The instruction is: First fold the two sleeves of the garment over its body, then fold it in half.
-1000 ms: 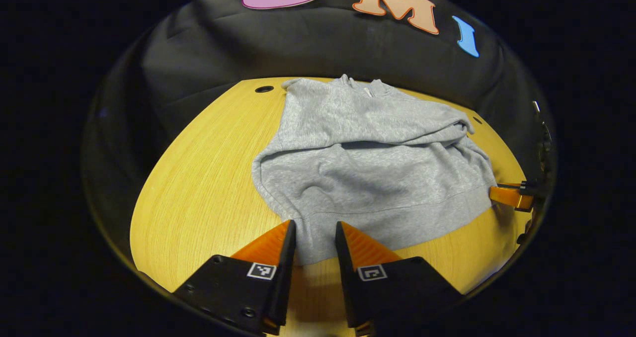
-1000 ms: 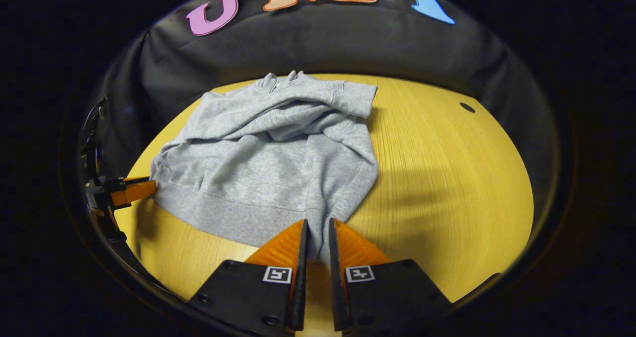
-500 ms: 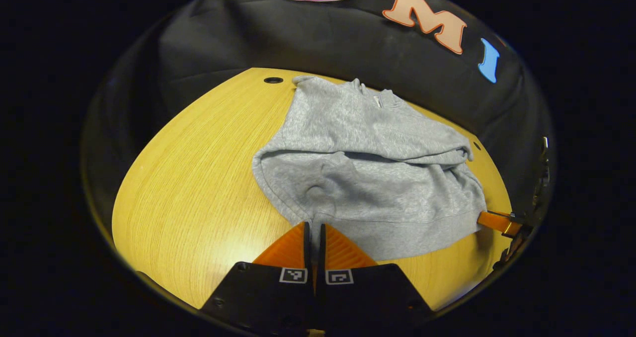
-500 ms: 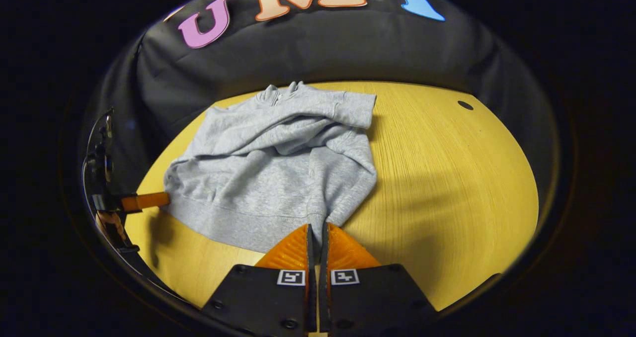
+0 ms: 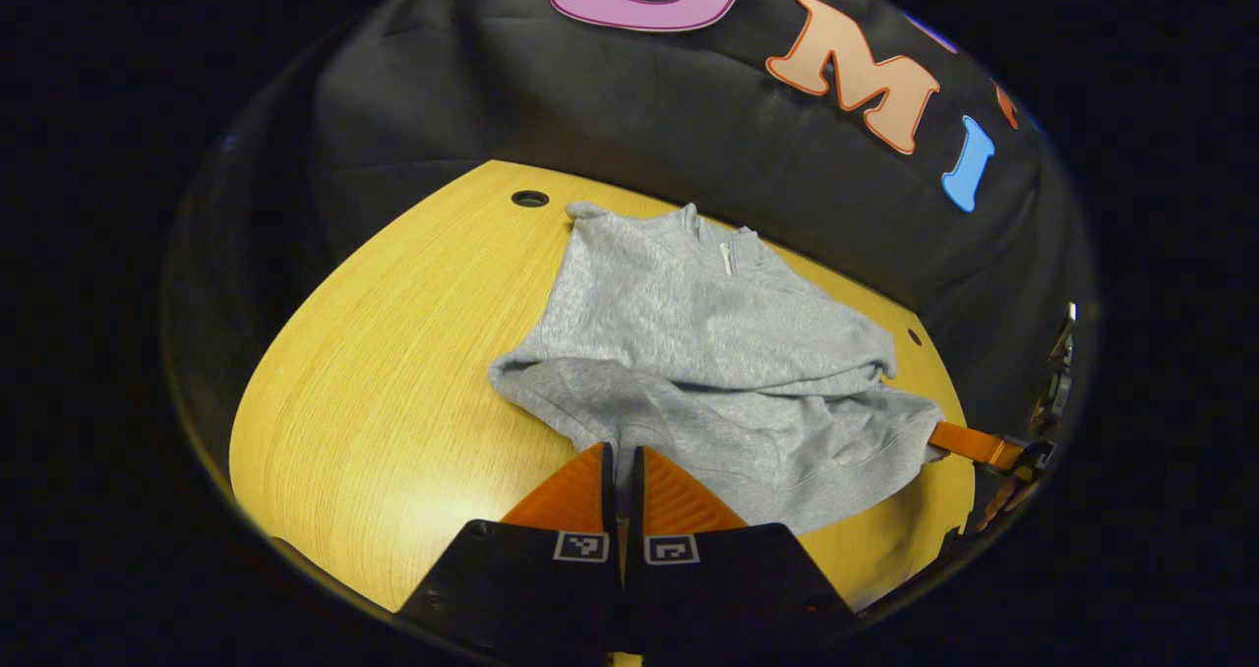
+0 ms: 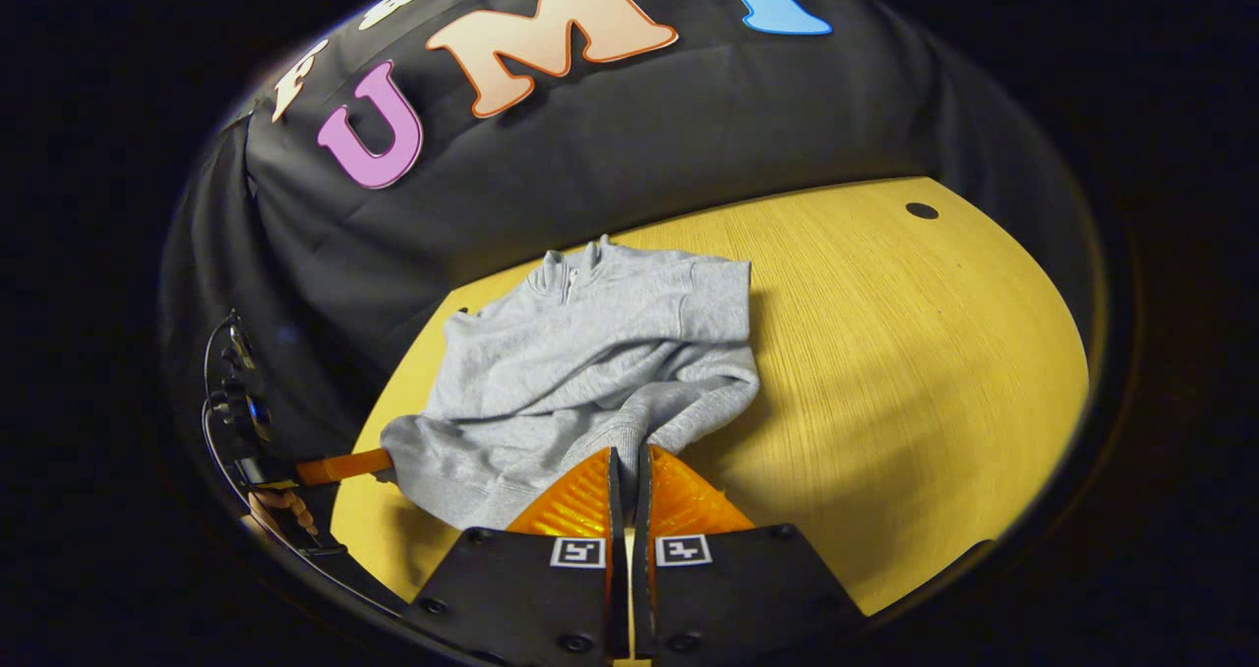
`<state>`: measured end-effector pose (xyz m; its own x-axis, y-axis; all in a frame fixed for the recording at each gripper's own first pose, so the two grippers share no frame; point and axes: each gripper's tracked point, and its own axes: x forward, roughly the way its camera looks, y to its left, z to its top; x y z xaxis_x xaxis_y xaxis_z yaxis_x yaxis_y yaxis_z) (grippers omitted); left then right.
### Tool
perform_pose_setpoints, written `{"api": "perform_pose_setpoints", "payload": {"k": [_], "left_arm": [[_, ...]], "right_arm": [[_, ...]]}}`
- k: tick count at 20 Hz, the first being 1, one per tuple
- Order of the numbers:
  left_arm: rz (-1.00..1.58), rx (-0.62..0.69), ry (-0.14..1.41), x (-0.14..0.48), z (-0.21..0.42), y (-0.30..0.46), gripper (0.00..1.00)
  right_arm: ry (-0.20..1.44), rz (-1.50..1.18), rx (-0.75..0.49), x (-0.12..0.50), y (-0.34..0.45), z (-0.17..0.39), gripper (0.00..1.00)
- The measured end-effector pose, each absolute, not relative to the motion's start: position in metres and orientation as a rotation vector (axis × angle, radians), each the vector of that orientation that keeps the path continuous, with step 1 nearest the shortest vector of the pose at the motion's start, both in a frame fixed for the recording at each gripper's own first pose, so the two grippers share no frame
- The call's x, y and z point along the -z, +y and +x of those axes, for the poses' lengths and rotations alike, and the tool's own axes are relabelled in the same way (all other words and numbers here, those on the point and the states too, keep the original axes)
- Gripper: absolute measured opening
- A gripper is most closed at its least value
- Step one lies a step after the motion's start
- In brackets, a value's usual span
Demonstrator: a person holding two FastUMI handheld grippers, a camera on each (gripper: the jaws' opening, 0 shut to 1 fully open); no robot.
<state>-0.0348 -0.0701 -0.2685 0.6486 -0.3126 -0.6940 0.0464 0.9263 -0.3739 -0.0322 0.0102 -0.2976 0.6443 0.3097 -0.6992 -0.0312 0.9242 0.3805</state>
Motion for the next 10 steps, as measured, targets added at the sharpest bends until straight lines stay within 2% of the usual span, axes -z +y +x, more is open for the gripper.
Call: {"api": "perform_pose_setpoints", "payload": {"k": [4,10], "left_arm": [[-0.345,0.207,0.832,0.250,-0.006,-0.067,0.00],[-0.305,0.232,0.946,0.254,0.029,-0.065,0.00]], "right_arm": [[0.848,0.450,-0.200,0.278,0.013,-0.001,0.04],[0.925,0.589,-0.146,0.279,0.016,0.048,0.04]]}}
